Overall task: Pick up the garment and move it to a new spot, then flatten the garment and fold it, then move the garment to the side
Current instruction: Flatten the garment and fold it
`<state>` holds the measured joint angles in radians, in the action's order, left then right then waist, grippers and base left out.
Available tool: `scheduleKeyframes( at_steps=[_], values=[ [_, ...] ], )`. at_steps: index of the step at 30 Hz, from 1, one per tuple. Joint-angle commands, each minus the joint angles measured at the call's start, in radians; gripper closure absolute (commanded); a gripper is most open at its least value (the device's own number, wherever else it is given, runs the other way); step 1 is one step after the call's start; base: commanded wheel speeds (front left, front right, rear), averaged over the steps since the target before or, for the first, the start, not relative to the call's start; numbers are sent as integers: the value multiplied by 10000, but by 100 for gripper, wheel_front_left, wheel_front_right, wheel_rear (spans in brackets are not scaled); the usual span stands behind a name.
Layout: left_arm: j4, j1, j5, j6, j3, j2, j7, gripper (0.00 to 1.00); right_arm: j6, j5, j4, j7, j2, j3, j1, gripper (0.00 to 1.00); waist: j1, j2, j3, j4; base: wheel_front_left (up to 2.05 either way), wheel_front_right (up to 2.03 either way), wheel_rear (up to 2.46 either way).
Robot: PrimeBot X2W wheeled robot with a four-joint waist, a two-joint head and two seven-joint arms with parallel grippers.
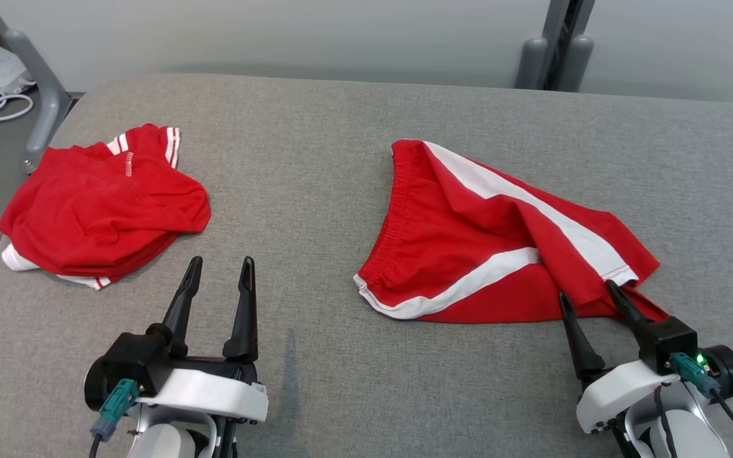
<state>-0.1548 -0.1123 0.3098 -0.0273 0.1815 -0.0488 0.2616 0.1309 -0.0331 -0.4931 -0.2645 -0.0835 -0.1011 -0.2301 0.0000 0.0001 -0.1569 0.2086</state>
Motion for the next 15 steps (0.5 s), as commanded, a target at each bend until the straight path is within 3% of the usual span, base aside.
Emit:
scheduleKeyframes(
  at_steps=[1,5,7,8,9,15],
  values=[
    [9,-226,56,-42,19,-31,35,0,-3,115,-156,-15,-62,93,-127,0,0,-1,-68,72,0,0,0],
    [36,-259,105,-79,47,-33,35,0,-3,166,-413,-13,-33,242,-282,0,0,-1,-168,147,0,0,0],
    [44,-295,132,-96,55,-32,35,0,-3,172,-513,-13,-10,353,-332,64,0,-1,-216,167,0,0,0],
    [44,-295,132,-96,55,-32,35,0,-3,172,-513,-13,-10,353,-332,64,0,-1,-216,167,0,0,0],
    [43,-316,148,-91,60,-31,35,0,-3,175,-536,-13,2,417,-366,100,0,-1,-236,173,0,0,0],
    [-15,-331,216,-157,92,-33,35,0,-3,168,-268,-13,22,707,-477,100,0,-1,-234,153,0,0,0]
  ],
)
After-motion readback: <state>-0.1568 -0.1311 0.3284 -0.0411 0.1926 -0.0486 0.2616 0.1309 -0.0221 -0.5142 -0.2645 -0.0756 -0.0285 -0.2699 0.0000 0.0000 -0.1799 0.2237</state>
